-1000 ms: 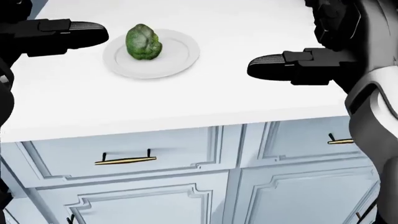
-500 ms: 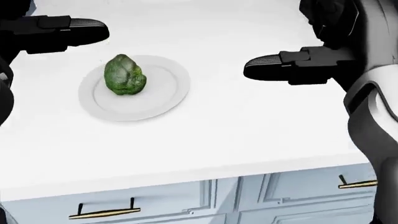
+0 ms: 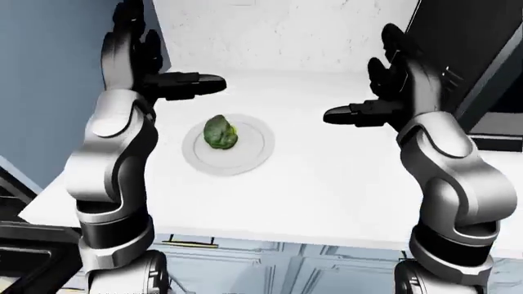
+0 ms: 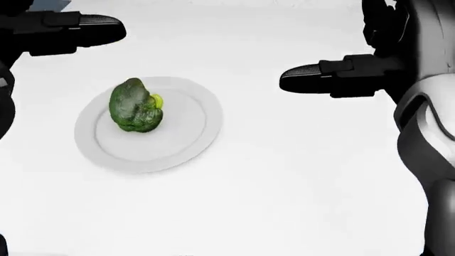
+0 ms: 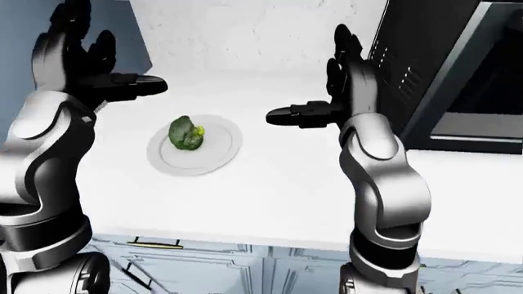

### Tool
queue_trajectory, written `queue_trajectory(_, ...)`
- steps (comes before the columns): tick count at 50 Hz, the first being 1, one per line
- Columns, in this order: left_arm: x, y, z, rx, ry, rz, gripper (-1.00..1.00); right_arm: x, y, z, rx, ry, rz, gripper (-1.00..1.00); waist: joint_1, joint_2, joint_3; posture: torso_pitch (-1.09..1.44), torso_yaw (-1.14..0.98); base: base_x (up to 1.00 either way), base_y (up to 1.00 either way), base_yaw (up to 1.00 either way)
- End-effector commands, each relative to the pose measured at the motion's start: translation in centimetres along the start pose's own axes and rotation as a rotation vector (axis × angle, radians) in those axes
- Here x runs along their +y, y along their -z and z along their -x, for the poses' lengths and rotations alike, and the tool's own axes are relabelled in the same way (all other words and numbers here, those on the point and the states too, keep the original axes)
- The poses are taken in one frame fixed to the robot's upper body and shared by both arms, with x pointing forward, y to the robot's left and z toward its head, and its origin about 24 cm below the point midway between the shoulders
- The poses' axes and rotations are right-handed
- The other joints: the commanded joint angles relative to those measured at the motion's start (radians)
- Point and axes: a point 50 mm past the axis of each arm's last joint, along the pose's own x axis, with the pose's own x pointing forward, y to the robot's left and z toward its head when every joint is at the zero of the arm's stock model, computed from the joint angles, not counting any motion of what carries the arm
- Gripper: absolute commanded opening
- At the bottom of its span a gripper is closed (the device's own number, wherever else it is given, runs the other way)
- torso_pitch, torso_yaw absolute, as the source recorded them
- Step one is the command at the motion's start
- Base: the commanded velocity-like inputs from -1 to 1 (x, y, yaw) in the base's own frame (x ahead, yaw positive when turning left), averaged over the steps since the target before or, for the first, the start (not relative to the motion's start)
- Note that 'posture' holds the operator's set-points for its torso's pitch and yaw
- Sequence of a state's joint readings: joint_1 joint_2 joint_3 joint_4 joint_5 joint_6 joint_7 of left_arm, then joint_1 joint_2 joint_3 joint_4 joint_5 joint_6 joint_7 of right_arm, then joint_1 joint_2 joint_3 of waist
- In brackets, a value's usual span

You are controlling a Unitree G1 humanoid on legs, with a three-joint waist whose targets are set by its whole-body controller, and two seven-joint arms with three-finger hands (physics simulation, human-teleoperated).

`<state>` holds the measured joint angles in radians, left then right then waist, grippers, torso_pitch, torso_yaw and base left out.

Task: Place the broccoli on the top rack of the oven.

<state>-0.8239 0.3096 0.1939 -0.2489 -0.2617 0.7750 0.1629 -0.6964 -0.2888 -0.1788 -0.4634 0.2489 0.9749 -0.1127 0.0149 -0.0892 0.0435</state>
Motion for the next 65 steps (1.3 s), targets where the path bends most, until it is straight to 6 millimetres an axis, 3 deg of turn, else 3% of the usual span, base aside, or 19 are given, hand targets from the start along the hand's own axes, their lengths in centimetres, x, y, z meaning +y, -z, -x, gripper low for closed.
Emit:
queue_trajectory(1,-0.1,-0.5,0.0,-0.024,0.003,0.000,1.00,0.1,-0.8,0.0,-0.048,-0.003,0.002,1.00,0.003,-0.026,-0.039,0.00,0.00,0.00,0.00,1.00)
queue_trajectory(2,0.0,-0.6,0.0,-0.024,0.002,0.000,1.00,0.0,-0.7,0.0,-0.047,-0.003,0.005,1.00,-0.024,0.001,-0.022,0.00,0.00,0.00,0.88,0.00)
queue_trajectory(3,0.0,-0.6,0.0,-0.024,0.002,0.000,1.00,0.0,-0.7,-0.1,-0.047,0.000,0.010,1.00,-0.008,-0.013,-0.024,0.00,0.00,0.00,0.34,0.00)
queue_trajectory(7,-0.1,-0.5,0.0,-0.023,0.003,0.000,1.00,0.1,-0.7,0.0,-0.048,-0.002,0.020,1.00,-0.007,0.023,-0.010,0.00,0.00,0.00,0.00,0.00)
queue_trajectory(9,-0.1,-0.6,0.1,-0.023,0.003,-0.001,1.00,0.0,-0.8,0.0,-0.051,0.000,0.017,1.00,-0.002,0.049,-0.028,0.00,0.00,0.00,0.08,0.00)
queue_trajectory(11,-0.1,-0.6,0.1,-0.023,0.004,-0.001,1.00,-0.1,-0.9,0.1,-0.052,0.004,0.014,1.00,-0.003,0.062,-0.032,0.00,0.00,0.00,0.08,0.00)
queue_trajectory(13,-0.2,-0.4,0.0,-0.022,0.006,-0.003,1.00,-0.1,-0.8,0.0,-0.052,0.004,0.013,1.00,-0.017,0.079,-0.003,0.00,0.00,0.00,0.02,0.00)
queue_trajectory(15,-0.2,-0.4,0.0,-0.023,0.008,-0.002,1.00,0.0,-0.9,0.0,-0.052,0.001,0.012,1.00,-0.028,0.119,-0.006,0.00,0.00,0.00,0.00,0.00)
queue_trajectory(16,-0.1,-0.3,0.0,-0.022,0.007,-0.003,1.00,0.1,-0.9,0.0,-0.050,0.003,0.022,1.00,-0.034,0.150,-0.018,0.00,0.00,0.00,0.00,0.00)
queue_trajectory(18,-0.1,-0.4,0.0,-0.019,0.005,0.001,1.00,0.7,-1.2,0.0,-0.053,-0.014,0.042,1.00,-0.031,0.124,-0.006,0.00,0.00,0.00,0.00,0.00)
queue_trajectory(21,0.0,-0.4,-0.1,-0.022,0.003,0.008,1.00,1.6,-1.4,0.1,-0.060,-0.042,0.073,1.00,-0.022,0.098,-0.024,0.00,0.00,0.00,0.00,0.00)
queue_trajectory(23,0.1,-0.4,-0.1,-0.023,-0.002,0.011,1.00,1.8,-1.4,0.1,-0.061,-0.050,0.070,1.00,-0.018,0.082,-0.021,0.00,0.00,0.00,0.00,0.00)
queue_trajectory(32,0.6,-0.9,-0.2,-0.030,-0.015,0.023,1.00,4.6,-3.1,-1.3,-0.089,-0.111,0.098,1.00,-0.008,0.092,-0.027,0.00,0.00,0.00,0.00,0.00)
queue_trajectory(38,0.9,-1.1,-0.2,-0.033,-0.025,0.029,1.00,6.8,-2.6,-3.0,-0.055,-0.167,0.129,1.00,-0.012,0.106,-0.032,0.00,0.00,0.00,0.00,0.00)
queue_trajectory(50,1.1,-1.4,-0.1,-0.035,-0.032,0.031,1.00,10.4,-3.9,-3.7,-0.019,-0.303,0.181,1.00,-0.018,0.117,-0.028,0.00,0.00,0.00,0.00,0.00)
queue_trajectory(65,1.4,-1.4,-0.3,-0.036,-0.044,0.037,1.00,14.5,-2.5,-3.8,0.040,-0.466,0.314,1.00,-0.026,0.132,-0.025,0.00,0.00,0.00,0.00,0.00)
